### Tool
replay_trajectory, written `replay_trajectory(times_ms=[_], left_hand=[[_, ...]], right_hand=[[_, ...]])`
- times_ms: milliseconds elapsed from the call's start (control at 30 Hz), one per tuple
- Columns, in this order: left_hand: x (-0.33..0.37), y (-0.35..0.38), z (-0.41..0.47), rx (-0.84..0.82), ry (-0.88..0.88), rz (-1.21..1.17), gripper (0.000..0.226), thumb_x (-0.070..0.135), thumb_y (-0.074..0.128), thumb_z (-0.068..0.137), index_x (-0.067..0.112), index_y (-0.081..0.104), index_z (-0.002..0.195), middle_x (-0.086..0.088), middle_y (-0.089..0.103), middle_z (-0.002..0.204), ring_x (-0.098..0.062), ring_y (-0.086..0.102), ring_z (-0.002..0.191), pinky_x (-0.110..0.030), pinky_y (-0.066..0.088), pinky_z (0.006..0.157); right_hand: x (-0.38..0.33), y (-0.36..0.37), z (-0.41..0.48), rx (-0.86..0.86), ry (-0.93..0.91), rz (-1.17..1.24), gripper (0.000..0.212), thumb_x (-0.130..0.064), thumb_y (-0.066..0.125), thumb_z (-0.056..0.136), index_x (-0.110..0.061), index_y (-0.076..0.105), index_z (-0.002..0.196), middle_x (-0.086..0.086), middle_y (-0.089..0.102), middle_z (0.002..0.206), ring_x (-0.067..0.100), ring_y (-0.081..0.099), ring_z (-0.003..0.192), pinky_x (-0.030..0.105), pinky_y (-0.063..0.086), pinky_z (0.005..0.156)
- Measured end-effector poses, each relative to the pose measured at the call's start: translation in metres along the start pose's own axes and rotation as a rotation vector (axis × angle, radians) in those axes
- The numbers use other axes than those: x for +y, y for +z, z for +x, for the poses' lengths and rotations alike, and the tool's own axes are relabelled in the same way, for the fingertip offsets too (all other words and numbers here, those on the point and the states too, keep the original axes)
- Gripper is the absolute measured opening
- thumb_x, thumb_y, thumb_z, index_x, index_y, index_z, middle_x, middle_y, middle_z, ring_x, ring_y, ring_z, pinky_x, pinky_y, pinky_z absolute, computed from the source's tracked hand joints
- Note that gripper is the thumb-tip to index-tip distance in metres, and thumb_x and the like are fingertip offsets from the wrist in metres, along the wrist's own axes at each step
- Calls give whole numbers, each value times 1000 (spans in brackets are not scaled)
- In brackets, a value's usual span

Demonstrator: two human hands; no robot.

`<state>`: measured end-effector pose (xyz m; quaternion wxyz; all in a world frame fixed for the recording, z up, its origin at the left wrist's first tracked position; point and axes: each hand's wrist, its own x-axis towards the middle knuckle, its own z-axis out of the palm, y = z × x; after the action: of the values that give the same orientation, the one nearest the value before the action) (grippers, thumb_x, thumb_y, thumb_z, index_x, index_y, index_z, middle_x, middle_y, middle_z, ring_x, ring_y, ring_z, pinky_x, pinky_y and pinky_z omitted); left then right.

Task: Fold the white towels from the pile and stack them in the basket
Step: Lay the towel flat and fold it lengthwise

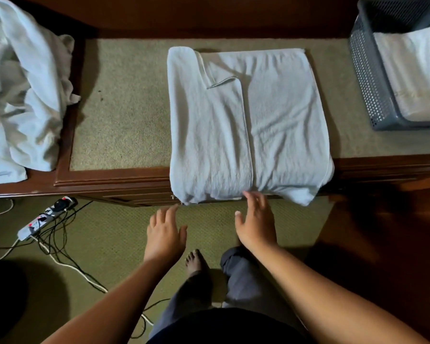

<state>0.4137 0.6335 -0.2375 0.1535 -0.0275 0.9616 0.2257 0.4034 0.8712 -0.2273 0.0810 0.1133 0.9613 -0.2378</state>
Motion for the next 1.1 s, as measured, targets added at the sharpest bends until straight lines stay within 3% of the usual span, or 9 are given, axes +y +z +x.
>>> replay_trajectory(times_ms=[100, 200, 267, 367, 500, 633, 767, 900, 1100], left_hand=[[42, -16, 53, 59, 298, 69, 62, 46, 48, 98, 15, 38, 150, -9, 35, 157, -31, 32, 142, -48, 28, 117], [68, -16, 121, -48, 235, 190, 74, 58, 26, 99, 15, 21, 160, -5, 7, 169, -25, 8, 155, -40, 7, 123], [71, -12, 164, -40, 168, 258, 82, 63, 17, 96, 16, 3, 162, -3, -10, 168, -22, -6, 156, -37, -4, 124], [74, -8, 213, -14, 169, 288, 87, 70, 13, 94, 19, -8, 161, -5, -17, 167, -21, -15, 154, -37, -6, 125], [88, -14, 273, 51, 188, 277, 81, 62, 20, 98, 14, 7, 161, -10, -4, 167, -23, -3, 155, -39, 1, 125], [98, -36, 349, 58, 198, 269, 78, 56, 11, 96, 13, 9, 161, -7, -1, 168, -23, 1, 155, -30, -9, 121], [97, -67, 422, 47, 199, 248, 80, 57, 7, 93, 15, 5, 161, -2, -3, 169, -17, -3, 155, -33, -2, 123], [95, -86, 472, 71, 249, 286, 75, 52, 16, 98, 11, 10, 161, -7, 4, 169, -23, 2, 156, -36, 2, 125], [96, -95, 489, 40, 329, 289, 73, 45, 27, 99, 8, 12, 160, -11, 6, 168, -24, 1, 156, -35, -3, 125]], right_hand=[[-14, -7, 49, -50, -289, -94, 65, -28, 61, 92, -16, 38, 151, 11, 30, 159, 32, 30, 146, 52, 31, 117], [-19, -10, 112, -285, -325, -190, 73, -43, 46, 99, -24, 12, 160, 2, -5, 168, 23, -3, 155, 55, 7, 123], [-19, -11, 153, -326, -321, -242, 77, -57, 35, 98, -30, -3, 160, -4, -22, 165, 16, -17, 153, 52, -5, 122], [-22, -12, 206, -279, -347, -270, 80, -62, 33, 96, -30, -4, 160, -6, -21, 165, 13, -18, 152, 54, -7, 121], [-42, -6, 269, -174, -392, -245, 83, -56, 37, 90, -25, 6, 161, -4, -10, 168, 13, -10, 154, 53, -9, 120], [-71, -12, 347, -192, -323, -272, 76, -43, 37, 95, -24, 2, 160, -4, -8, 168, 15, -10, 154, 55, -11, 120], [-74, -21, 412, -129, -305, -280, 79, -50, 25, 86, -19, 21, 158, 6, 12, 167, 22, 1, 155, 60, -6, 120], [-68, -26, 448, -21, -329, -246, 86, -59, 36, 83, -26, 16, 160, 0, 4, 168, 22, 1, 155, 61, 3, 120], [-70, -29, 459, -43, -277, -275, 85, -62, 43, 86, -30, 14, 160, -4, 0, 168, 23, 0, 155, 59, 6, 120]])
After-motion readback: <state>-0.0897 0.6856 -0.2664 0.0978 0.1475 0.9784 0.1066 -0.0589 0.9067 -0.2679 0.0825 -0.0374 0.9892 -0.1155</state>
